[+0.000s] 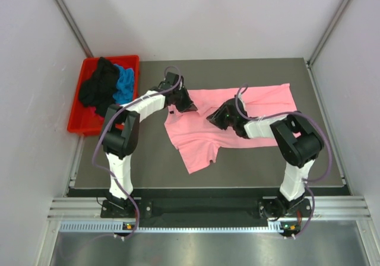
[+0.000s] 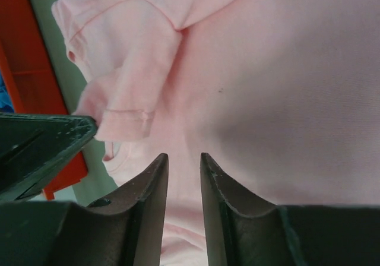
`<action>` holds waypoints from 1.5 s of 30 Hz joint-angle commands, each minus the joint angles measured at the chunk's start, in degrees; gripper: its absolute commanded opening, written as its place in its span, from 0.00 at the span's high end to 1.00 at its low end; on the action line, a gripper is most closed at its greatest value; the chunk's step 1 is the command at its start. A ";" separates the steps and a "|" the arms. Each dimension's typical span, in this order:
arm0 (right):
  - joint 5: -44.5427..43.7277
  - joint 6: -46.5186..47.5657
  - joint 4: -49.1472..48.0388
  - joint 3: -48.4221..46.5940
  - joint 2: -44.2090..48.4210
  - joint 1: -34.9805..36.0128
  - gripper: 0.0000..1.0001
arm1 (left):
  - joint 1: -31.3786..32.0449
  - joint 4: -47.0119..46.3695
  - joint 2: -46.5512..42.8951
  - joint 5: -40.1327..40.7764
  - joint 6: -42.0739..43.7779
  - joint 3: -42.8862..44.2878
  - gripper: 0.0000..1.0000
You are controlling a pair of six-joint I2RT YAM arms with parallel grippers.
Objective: Fold and stack the t-shirts
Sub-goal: Fold the tshirt
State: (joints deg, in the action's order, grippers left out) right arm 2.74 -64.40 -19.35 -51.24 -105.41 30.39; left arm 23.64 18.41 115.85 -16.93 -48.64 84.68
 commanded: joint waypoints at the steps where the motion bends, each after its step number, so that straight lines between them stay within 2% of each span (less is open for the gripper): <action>1: 0.68 -3.36 -6.83 0.35 -2.08 1.07 0.70 | -0.70 -1.37 -0.19 -2.23 -1.89 -0.13 1.00; 9: 0.07 -7.31 -12.98 1.06 -3.58 2.21 0.61 | -1.40 -4.17 0.87 -5.92 -5.14 -1.54 1.00; 14: -2.12 -7.84 -11.06 -0.79 -4.72 2.83 0.61 | -2.19 -5.05 1.22 -7.59 -6.46 -2.42 1.00; 19: -3.96 -8.46 -12.54 0.87 -4.29 3.36 0.67 | -2.81 -6.64 1.22 -8.47 -7.34 -3.21 1.00; 24: -4.94 -8.81 -17.90 2.29 -3.84 3.89 0.60 | -2.90 -6.72 1.30 -8.91 -7.69 -3.38 1.00; 29: -7.13 -9.34 -18.17 2.02 -3.93 4.32 0.60 | -2.98 -7.69 1.31 -9.44 -8.66 -3.83 1.00; 33: -8.45 -10.57 -21.95 3.52 -4.02 4.41 0.61 | -3.07 -8.57 1.48 -10.40 -9.71 -4.09 1.00; 39: -8.28 -9.78 -20.81 0.71 -5.68 4.41 0.62 | -3.07 -11.55 1.92 -12.69 -12.44 -5.58 1.00; 45: -8.54 -10.74 -23.01 0.35 -6.83 4.41 0.62 | -3.25 -10.86 1.66 -11.64 -12.09 -5.58 1.00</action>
State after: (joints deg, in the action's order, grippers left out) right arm -4.10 -74.35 -37.39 -48.86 -111.35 33.76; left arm 20.75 10.09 117.80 -27.83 -59.46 79.31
